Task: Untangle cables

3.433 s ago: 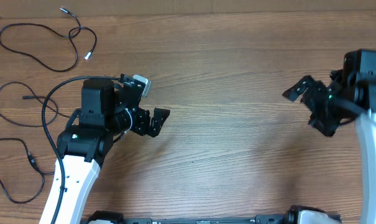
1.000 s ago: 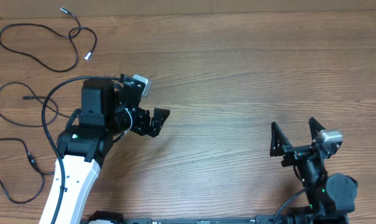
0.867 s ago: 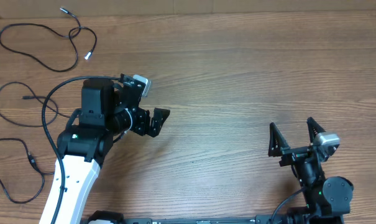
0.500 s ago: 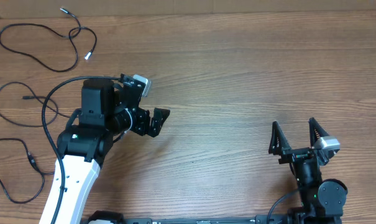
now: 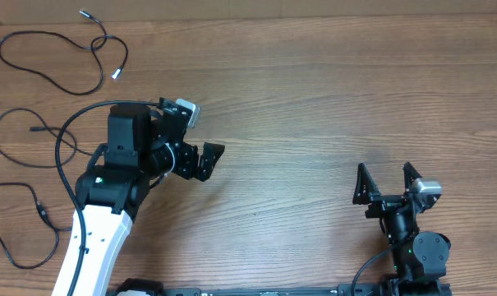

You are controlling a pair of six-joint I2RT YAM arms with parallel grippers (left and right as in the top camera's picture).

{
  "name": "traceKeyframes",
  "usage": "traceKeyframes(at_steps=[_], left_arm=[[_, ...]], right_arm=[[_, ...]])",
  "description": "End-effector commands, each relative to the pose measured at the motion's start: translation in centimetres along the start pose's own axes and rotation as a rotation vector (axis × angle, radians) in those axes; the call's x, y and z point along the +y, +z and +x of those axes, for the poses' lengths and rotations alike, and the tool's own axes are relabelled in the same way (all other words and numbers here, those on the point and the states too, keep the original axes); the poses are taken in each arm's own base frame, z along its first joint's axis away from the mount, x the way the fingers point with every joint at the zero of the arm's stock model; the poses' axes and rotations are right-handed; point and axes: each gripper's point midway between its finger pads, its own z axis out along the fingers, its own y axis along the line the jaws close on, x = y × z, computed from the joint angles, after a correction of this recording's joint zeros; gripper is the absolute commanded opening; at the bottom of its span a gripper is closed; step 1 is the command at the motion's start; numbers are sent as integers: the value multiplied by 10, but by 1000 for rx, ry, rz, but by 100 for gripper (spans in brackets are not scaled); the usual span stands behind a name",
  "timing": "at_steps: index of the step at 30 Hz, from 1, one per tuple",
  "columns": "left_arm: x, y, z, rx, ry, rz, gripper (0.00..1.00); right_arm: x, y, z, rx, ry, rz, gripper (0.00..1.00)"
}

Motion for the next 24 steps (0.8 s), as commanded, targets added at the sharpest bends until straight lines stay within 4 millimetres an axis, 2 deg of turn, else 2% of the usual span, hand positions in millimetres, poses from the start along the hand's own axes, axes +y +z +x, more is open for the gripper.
traceKeyframes(at_steps=[1,9,24], left_arm=[[-3,-4,-8,-20,11,8,100],[-3,-4,-8,-20,11,8,100],[-3,-4,-8,-20,11,8,99]], right_arm=[[-3,0,1,-6,-40,13,100],[-4,0,2,-3,-159,14,100],[-5,0,2,-3,-181,22,100]])
